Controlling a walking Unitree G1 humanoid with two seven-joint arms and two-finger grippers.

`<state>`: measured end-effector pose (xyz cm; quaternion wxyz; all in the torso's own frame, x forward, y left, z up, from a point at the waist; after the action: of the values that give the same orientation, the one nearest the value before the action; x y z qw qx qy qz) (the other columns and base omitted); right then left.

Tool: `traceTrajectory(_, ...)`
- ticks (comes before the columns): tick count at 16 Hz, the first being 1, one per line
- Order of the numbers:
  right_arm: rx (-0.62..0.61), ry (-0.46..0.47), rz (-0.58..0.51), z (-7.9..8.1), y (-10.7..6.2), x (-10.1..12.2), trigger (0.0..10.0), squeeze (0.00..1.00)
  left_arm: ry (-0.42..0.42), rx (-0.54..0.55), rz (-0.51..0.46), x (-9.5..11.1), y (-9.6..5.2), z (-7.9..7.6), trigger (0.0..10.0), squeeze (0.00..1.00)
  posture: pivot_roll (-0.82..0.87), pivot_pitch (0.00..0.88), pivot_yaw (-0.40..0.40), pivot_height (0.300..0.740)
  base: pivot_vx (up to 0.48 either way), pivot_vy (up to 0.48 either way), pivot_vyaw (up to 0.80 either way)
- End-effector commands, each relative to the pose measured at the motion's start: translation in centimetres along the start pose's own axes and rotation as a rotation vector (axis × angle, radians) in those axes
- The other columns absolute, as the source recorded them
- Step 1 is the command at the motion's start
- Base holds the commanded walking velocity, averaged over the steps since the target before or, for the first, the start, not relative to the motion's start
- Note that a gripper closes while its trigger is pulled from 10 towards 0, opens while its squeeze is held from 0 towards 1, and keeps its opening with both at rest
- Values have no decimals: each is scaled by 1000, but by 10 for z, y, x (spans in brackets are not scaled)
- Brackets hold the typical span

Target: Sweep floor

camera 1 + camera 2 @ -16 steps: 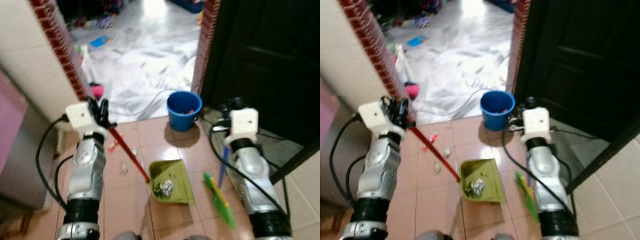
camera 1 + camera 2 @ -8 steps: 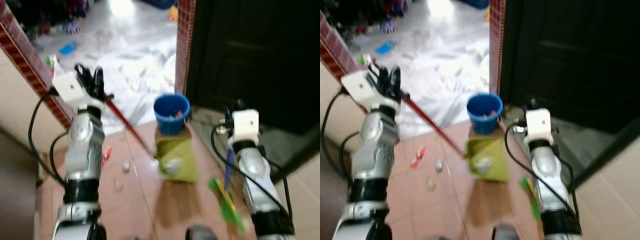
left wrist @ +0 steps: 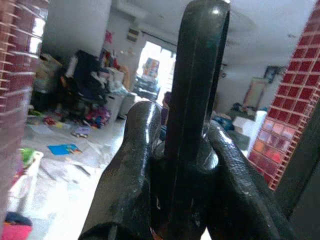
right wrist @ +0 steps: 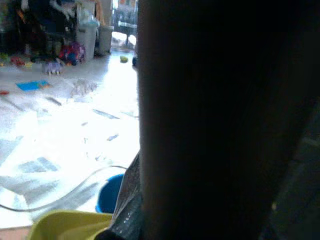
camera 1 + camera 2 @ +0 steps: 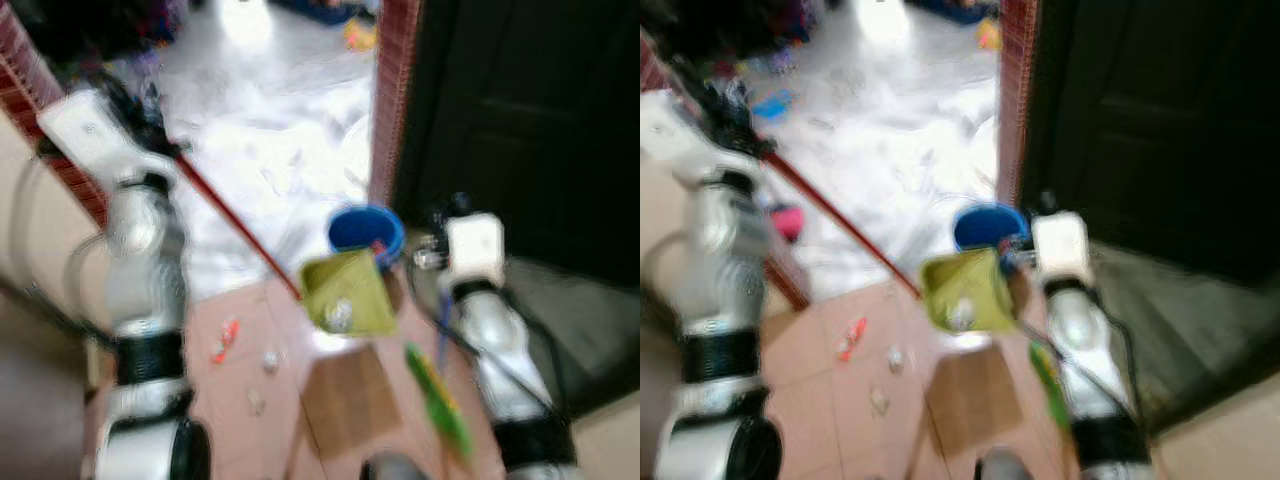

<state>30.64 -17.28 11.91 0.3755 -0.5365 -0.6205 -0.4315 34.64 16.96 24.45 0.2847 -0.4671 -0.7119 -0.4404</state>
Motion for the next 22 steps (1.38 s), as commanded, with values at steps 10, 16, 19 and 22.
traceTrajectory(10,37,-7,-75,14,7,17,10000,0,27,61,-161,36,15,-5,10000,0,-86,0,67,740,480,0,0)
traceTrajectory(16,47,-2,-79,17,7,17,10000,0,67,77,-182,36,17,-7,10000,0,-85,0,68,740,480,0,0)
traceTrajectory(19,53,-3,-79,20,7,17,10000,0,70,73,-178,33,18,-10,10000,0,-89,0,70,740,480,0,0)
traceTrajectory(22,61,-2,-80,21,7,17,10000,0,80,67,-182,32,18,-12,10000,0,-91,0,69,740,480,0,0)
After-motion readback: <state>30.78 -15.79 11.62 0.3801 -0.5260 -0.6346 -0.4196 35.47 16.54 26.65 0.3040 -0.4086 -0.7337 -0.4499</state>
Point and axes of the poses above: a point about 5 cm out from each wrist's last joint towards the gripper, its own y axis pointing out of the wrist towards the gripper, its own x axis along the axis of the wrist's last joint, z = x × y, the point moved 1 cm from there along y, pointing out of the wrist towards the gripper, and after that the axes turned 5 degrees about -y, right-handed, at the moved point
